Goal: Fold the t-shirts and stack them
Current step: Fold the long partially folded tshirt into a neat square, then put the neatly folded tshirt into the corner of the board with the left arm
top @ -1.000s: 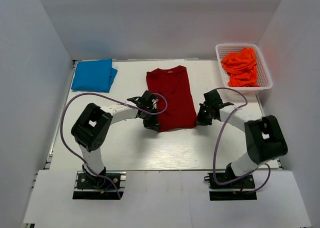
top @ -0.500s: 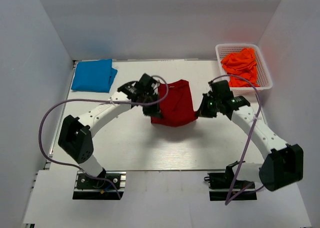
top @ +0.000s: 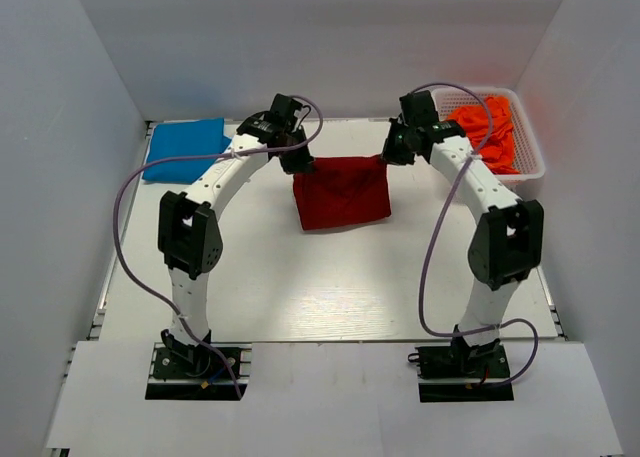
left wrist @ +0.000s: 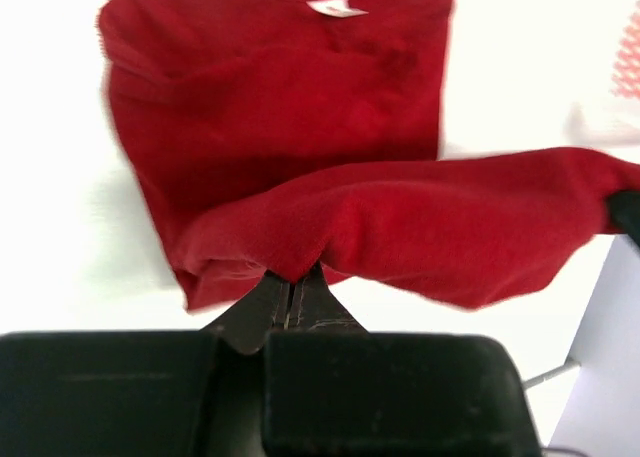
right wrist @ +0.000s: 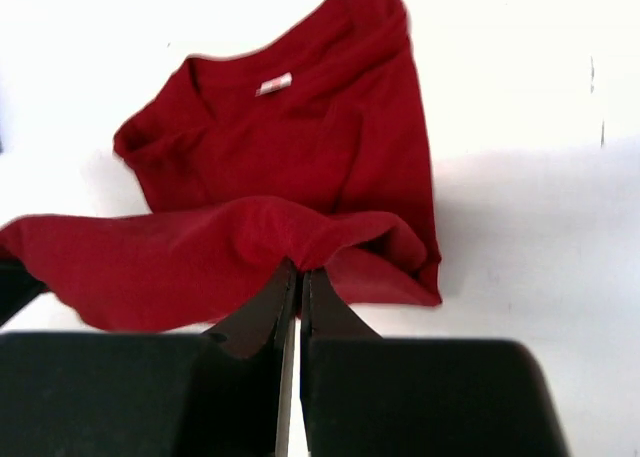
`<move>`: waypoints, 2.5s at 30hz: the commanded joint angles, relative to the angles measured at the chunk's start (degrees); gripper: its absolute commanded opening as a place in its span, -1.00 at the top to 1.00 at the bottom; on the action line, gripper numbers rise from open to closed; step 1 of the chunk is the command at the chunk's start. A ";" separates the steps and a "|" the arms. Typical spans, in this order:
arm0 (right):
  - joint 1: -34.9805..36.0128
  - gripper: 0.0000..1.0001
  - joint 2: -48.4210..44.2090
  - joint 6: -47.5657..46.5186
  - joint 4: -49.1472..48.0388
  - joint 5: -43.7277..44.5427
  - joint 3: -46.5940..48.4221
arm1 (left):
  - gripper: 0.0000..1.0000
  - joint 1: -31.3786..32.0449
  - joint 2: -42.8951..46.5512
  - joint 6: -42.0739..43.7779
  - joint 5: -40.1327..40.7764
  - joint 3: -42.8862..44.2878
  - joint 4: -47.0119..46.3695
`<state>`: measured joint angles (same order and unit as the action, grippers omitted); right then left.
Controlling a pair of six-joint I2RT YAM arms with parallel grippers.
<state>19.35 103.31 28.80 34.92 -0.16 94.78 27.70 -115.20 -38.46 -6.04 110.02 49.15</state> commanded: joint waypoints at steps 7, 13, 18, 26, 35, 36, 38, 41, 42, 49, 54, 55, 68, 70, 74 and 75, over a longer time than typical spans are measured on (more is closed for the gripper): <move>-2.83 1.00 14.72 -1.46 1.21 -3.79 17.26 | 1.00 -4.84 -4.59 -1.18 -1.60 1.70 -0.88; -4.15 0.97 21.83 -0.58 -4.93 -6.86 20.60 | 1.00 -6.79 -9.86 -0.13 -4.59 5.99 -3.53; -5.03 -0.28 27.29 -3.30 -8.46 -13.80 27.28 | -1.00 -7.93 -12.07 0.40 -3.01 9.77 -4.32; -5.29 -0.81 13.09 -6.30 -12.31 -16.19 10.65 | -1.00 -6.87 -6.11 5.94 -4.33 -4.44 -6.25; -5.29 -0.81 1.55 -5.86 -13.47 -13.29 -8.29 | -1.00 -5.21 -6.70 3.92 -11.01 -16.59 -19.78; -5.38 -0.81 0.85 -5.86 -13.30 -13.20 -9.52 | -1.00 -5.20 -6.71 3.39 -11.01 -16.59 -20.75; -5.29 -0.81 -0.21 -5.77 -13.38 -13.02 -11.63 | -1.00 -5.20 -8.02 2.69 -10.22 -17.11 -21.28; -5.29 -0.81 -1.44 -5.24 -13.03 -12.93 -13.31 | -0.58 -4.68 -8.03 2.69 -10.22 -18.95 -23.65; -5.20 -0.81 -1.62 -5.42 -12.86 -12.93 -13.48 | -0.43 -4.68 -8.55 2.69 -9.52 -19.48 -24.18; -5.38 -0.81 -3.64 -5.15 -12.86 -13.28 -14.45 | 0.89 -4.68 -11.01 5.40 -7.06 -18.18 -27.27; -5.38 -0.81 -8.63 -6.64 -15.66 -12.67 -18.91 | 1.00 -5.29 -13.56 17.52 -2.93 -7.39 -20.69; -5.38 -0.81 -9.26 -6.74 -16.10 -12.58 -19.37 | 1.00 -6.07 -12.78 22.59 -2.92 -6.49 -20.15; -5.64 -0.81 -14.89 -7.26 -17.87 -12.05 -24.38 | 1.00 -9.94 -4.61 53.65 7.79 4.59 -11.70; -5.38 -0.81 -15.50 -7.18 -17.08 -11.88 -24.21 | 1.00 -11.09 -4.08 55.15 7.80 5.82 -11.18; -5.38 -0.81 -17.43 -6.39 -16.99 -11.79 -24.55 | 1.00 -13.81 -4.07 58.93 11.04 10.29 -10.47; -5.38 -0.81 -18.05 -6.38 -17.25 -11.70 -24.73 | 1.00 -14.86 -4.07 59.72 11.05 11.35 -9.86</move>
<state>14.11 88.95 22.28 19.27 -12.16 70.52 15.27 -125.58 16.21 1.67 116.97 38.98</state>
